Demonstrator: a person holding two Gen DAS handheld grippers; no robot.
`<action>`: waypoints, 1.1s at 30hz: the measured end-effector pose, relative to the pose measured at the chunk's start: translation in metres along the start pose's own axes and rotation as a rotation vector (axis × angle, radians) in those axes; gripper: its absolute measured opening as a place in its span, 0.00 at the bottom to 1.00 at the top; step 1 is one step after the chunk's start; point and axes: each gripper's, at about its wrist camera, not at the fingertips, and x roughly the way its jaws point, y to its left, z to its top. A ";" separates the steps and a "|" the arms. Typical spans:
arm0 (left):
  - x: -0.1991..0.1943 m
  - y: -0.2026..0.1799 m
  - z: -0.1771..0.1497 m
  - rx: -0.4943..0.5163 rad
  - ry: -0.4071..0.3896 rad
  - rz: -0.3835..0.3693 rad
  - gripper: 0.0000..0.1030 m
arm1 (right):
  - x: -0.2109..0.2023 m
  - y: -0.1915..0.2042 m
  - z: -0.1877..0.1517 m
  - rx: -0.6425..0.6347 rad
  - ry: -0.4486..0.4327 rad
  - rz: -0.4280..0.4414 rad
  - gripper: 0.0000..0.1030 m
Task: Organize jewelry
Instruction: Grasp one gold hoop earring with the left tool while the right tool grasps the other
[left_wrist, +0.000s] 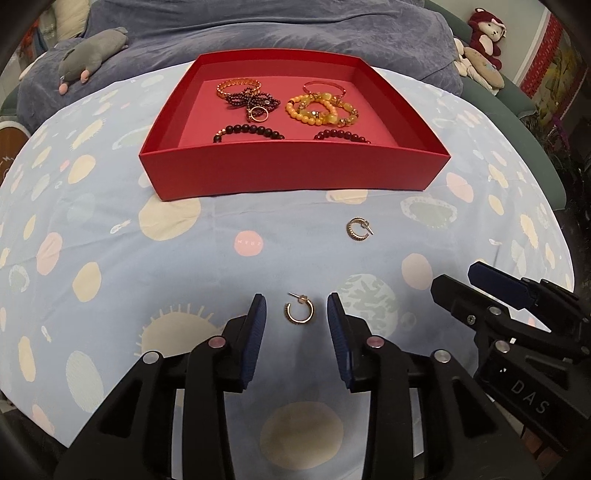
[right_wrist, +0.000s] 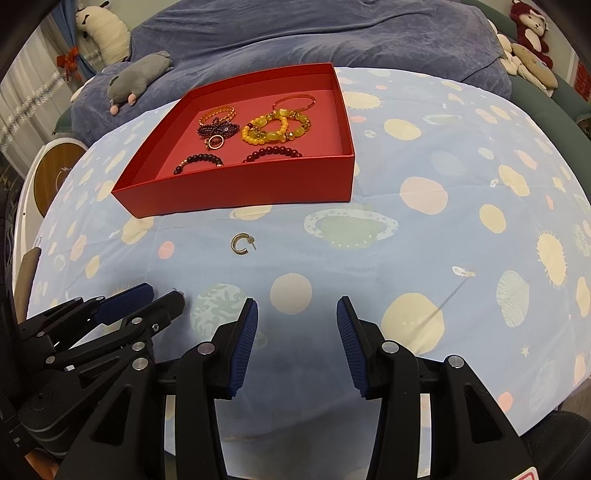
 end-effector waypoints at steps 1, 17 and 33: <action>0.002 0.000 0.000 0.000 0.005 -0.001 0.26 | 0.001 0.000 0.001 0.000 0.001 0.001 0.43; 0.002 0.024 -0.001 -0.025 0.001 0.047 0.16 | 0.029 0.023 0.024 -0.045 0.009 0.037 0.43; 0.008 0.031 0.009 -0.036 -0.010 0.046 0.16 | 0.055 0.042 0.041 -0.123 -0.003 0.012 0.31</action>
